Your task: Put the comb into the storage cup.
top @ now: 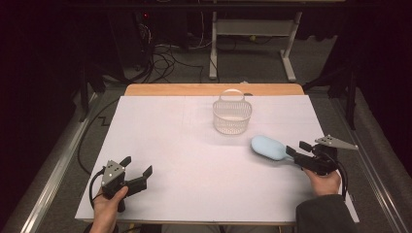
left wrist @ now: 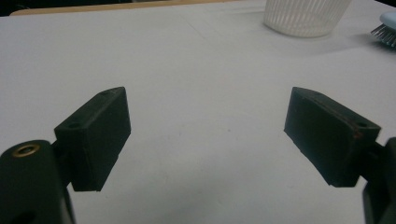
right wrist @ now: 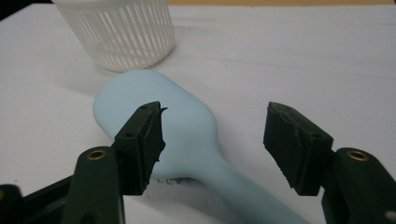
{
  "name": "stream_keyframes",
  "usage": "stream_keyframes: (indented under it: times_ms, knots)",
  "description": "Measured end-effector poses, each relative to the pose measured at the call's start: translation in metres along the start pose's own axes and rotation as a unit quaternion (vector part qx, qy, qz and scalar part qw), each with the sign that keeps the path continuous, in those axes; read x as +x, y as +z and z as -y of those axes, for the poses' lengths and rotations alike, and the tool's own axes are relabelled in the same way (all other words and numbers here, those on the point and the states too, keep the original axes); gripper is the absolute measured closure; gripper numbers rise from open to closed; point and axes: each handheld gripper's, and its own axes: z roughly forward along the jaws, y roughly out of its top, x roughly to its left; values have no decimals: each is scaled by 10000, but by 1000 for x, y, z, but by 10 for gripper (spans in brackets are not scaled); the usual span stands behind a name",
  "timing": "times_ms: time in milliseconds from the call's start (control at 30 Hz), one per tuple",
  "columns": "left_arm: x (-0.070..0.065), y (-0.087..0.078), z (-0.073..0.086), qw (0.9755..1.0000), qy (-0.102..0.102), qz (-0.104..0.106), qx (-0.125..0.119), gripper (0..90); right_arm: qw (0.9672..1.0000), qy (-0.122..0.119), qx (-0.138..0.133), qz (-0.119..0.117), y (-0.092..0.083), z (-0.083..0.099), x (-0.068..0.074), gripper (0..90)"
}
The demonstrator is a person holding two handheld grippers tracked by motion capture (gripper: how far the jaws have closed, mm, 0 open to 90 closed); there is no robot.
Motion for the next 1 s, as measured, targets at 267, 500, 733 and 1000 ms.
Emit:
stream_keyframes:
  times_ms: [267,500,733,1000]
  knots:
    - [0,0,0,10000,2,-2,21,154,9957,-160,905,138,6,-19,-7,566]
    - [0,0,1,10000,-15,-7,38,154,9868,-337,1546,354,16,-30,-9,708]
    - [0,0,1,10000,2,3,50,154,9752,-491,2079,573,24,-37,-12,823]
    - [0,1,1,10000,-6,1,55,154,9644,-540,2494,691,32,-35,-16,883]
